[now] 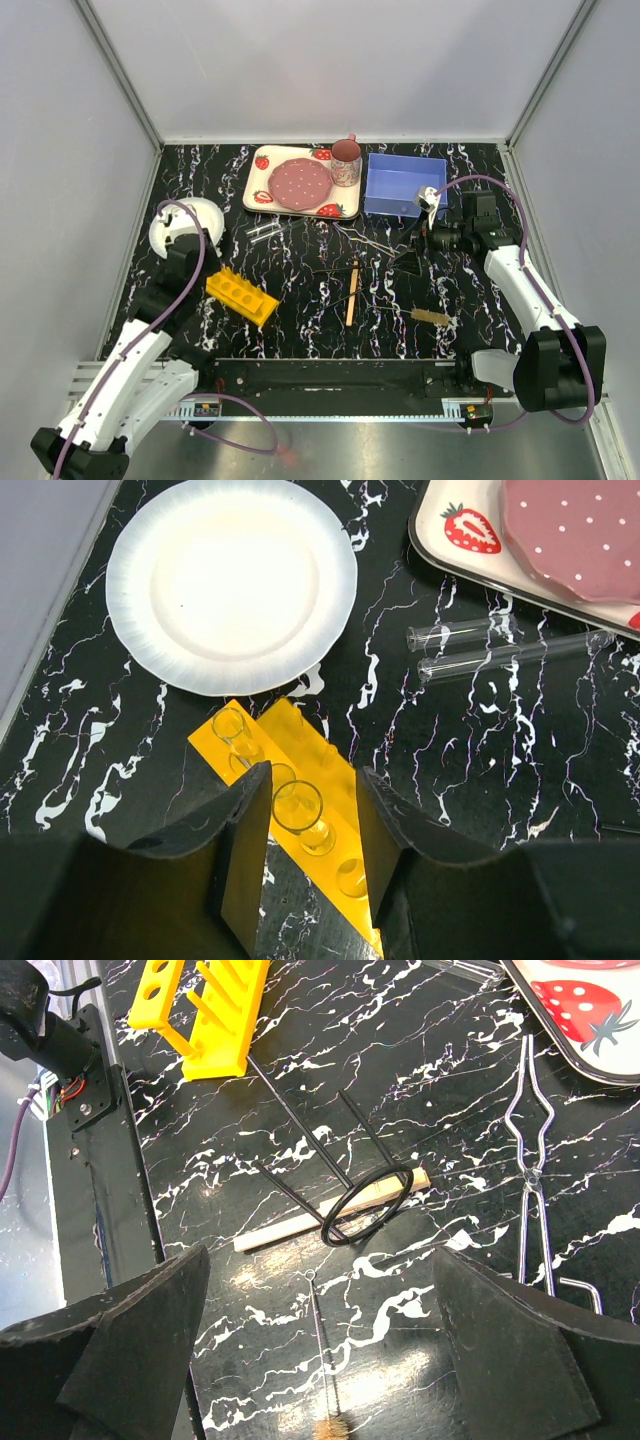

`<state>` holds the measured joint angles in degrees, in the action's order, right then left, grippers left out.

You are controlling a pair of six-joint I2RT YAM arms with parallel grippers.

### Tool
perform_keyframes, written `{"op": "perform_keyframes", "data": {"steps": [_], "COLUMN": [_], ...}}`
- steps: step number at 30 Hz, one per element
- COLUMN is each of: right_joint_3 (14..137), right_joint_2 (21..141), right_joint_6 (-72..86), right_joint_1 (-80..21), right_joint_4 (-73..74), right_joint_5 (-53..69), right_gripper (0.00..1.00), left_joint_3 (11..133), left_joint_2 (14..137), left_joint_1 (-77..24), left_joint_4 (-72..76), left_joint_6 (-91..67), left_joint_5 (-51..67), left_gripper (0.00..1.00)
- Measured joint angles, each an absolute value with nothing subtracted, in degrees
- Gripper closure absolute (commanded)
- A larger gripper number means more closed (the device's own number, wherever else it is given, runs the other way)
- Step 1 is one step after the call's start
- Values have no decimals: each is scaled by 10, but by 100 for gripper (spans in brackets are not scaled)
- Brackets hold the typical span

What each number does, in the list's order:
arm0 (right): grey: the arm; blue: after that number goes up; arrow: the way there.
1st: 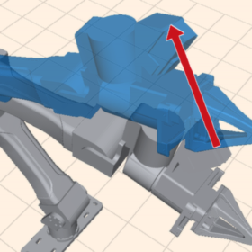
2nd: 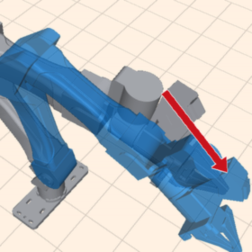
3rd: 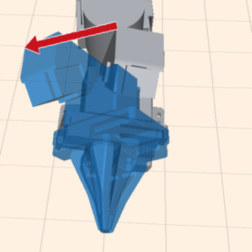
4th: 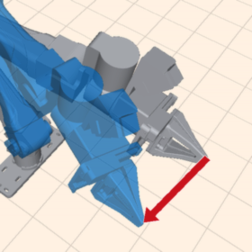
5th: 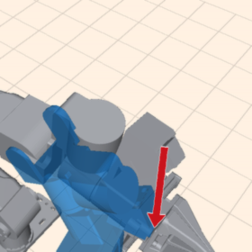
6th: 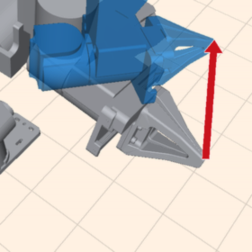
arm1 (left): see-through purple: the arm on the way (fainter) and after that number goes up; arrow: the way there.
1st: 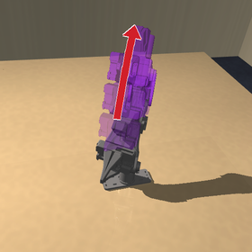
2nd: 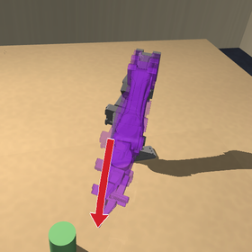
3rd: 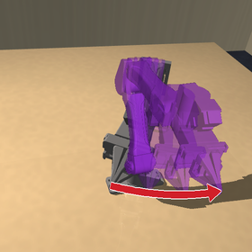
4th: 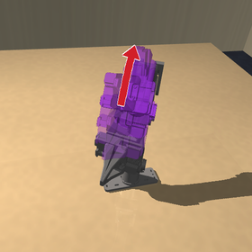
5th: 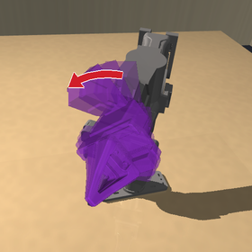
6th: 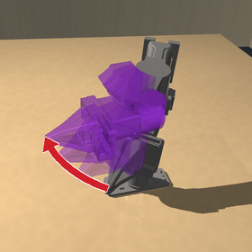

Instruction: Organize the chemistry lab equipment

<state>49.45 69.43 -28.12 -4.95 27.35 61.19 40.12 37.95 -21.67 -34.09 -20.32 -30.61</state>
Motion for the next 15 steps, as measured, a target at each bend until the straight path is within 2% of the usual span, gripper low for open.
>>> {"op": "perform_keyframes", "data": {"steps": [8,12,15], "right_joint_3": [495,495,495], "right_joint_2": [694,694,694], "right_joint_6": [-281,-282,-283], "right_joint_1": [-49,-49,-48], "right_joint_4": [274,274,274], "right_joint_5": [612,612,612], "right_gripper": [2,2,2], "left_joint_3": [443,459,460], "left_joint_2": [433,452,456], "left_joint_1": [-216,-214,-213], "left_joint_4": [-370,-378,-380], "left_joint_6": [-203,-204,-204], "left_joint_5": [-302,-298,-297], "left_gripper": [58,66,68]}}
